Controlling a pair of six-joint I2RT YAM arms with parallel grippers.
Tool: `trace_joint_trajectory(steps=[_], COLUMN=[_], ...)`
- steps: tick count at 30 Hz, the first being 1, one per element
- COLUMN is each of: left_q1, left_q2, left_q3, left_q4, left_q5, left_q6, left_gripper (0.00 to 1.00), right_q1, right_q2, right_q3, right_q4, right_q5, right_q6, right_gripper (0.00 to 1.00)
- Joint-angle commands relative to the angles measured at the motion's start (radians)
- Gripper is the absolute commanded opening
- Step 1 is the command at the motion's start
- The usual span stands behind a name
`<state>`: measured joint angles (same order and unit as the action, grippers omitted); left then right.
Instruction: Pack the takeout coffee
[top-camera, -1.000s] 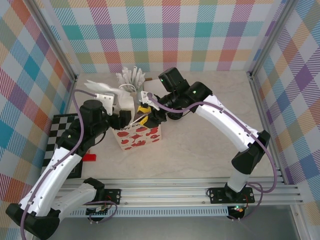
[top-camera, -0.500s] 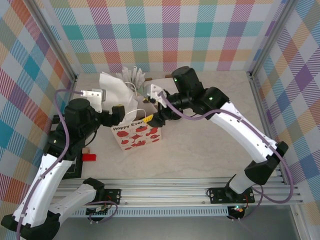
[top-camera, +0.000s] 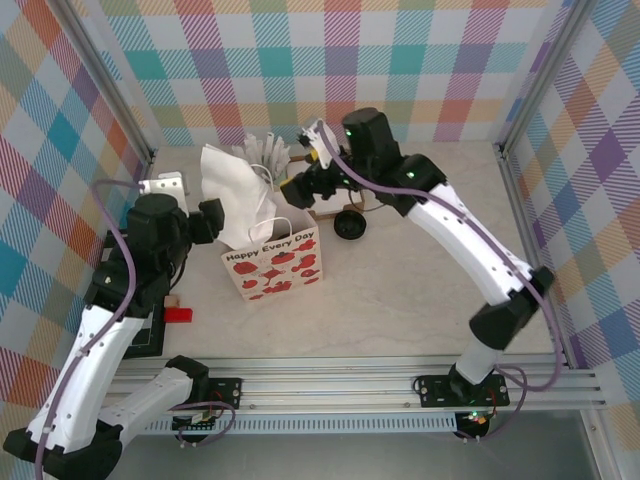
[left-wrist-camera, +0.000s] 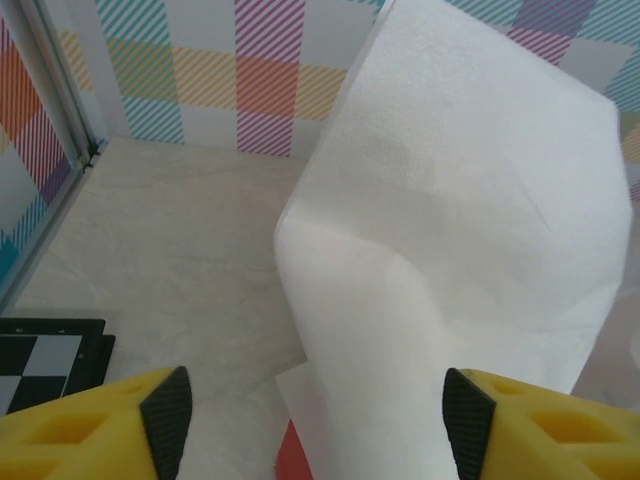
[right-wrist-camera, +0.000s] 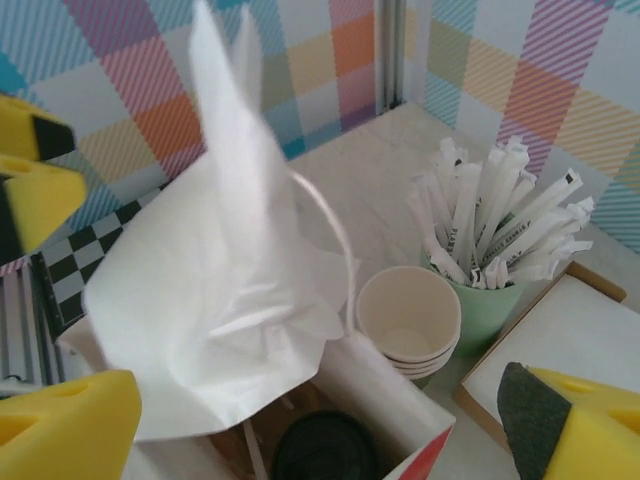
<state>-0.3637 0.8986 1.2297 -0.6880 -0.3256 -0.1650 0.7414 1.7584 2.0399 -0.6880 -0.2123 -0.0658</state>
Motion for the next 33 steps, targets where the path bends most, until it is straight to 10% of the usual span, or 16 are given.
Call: trace_joint_trajectory(steps=[1,10,16,27,33], left_q1=[0.014,0.014,0.014,0.014,0.014], left_q2=[0.028,0.023,0.021,0.023,0.022], left_q3=[0.031,-0.028,-0.06,-0.077,-0.082], left_q4=[-0.035,-0.047,-0.036,-0.024,-0.027], left_q5=[-0.001,0.048,0.091,0.106,0.108], left_q6=[0.002,-0.006,-0.005,-0.005,-0.007], left_gripper=[0.59,0.4,0.33,0.32,0.31], right_q1=[0.003,0.052,0.083,0.102,0.103], right_q2=[0.147,0.353,0.335,0.082,0.011], right_q3=[0.214,0.457,0.422,0.014,-0.118], right_q4=[-0.191,-0.273,-0.245,0.001,0.111], right_q5=[0.019,-0.162,-0.032,0.232,0.024], right_q6=[0.132,0.198,0.17,0.236,0.181], right_gripper=[0.87,0.81,0.87,0.9,0.79])
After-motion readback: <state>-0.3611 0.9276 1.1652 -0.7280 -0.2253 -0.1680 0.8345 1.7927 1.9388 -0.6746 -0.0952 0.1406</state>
